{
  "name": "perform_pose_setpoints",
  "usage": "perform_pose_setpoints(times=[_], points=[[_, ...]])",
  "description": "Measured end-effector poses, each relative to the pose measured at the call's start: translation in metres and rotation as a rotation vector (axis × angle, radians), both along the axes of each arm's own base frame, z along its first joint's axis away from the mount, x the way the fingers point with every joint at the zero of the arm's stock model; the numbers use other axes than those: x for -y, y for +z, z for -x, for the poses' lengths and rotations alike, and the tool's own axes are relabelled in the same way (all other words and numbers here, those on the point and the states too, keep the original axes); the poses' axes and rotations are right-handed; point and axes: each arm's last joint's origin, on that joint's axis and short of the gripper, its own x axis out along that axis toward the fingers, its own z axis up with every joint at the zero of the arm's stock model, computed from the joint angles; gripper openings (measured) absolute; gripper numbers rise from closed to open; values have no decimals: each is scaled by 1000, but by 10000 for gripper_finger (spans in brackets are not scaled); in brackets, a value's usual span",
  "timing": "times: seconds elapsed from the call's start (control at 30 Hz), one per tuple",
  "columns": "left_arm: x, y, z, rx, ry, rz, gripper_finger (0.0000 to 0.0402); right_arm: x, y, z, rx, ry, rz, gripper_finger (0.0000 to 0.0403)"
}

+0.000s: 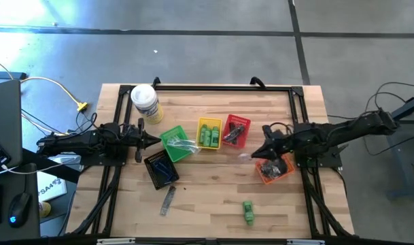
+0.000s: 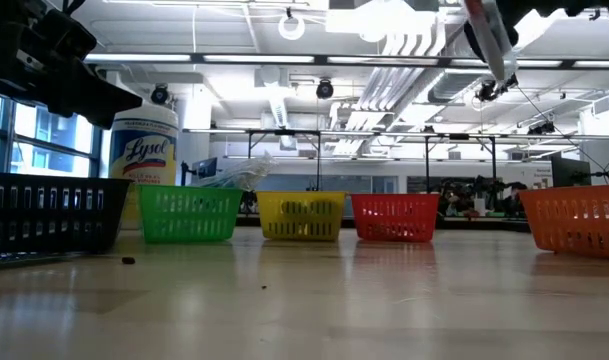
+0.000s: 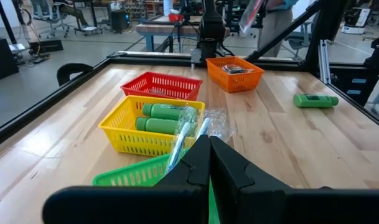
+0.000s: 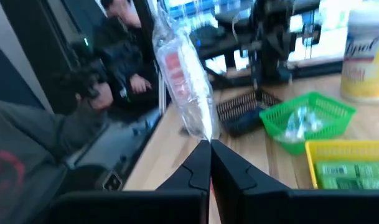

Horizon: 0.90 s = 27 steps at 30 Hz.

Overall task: Pick & Place Travel size toiletries
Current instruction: Put the orange toothbrush into the green bin

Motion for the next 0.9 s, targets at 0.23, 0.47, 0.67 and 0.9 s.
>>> perform_pose_setpoints(times=[0.23,0.47,0.67,0.9], points=[[0,0,0,0,0,0,0,6,-20,28,123,-3,-19,2],[0,0,0,-1,-1,-7,0,10,-48,47,202,-2,-16,2],[0,0,0,-1,-1,-11,0,11,-60,55,235,-3,-35,2],[0,0,0,-2,-2,-26,0,12,-80,59,236,-3,-38,2]])
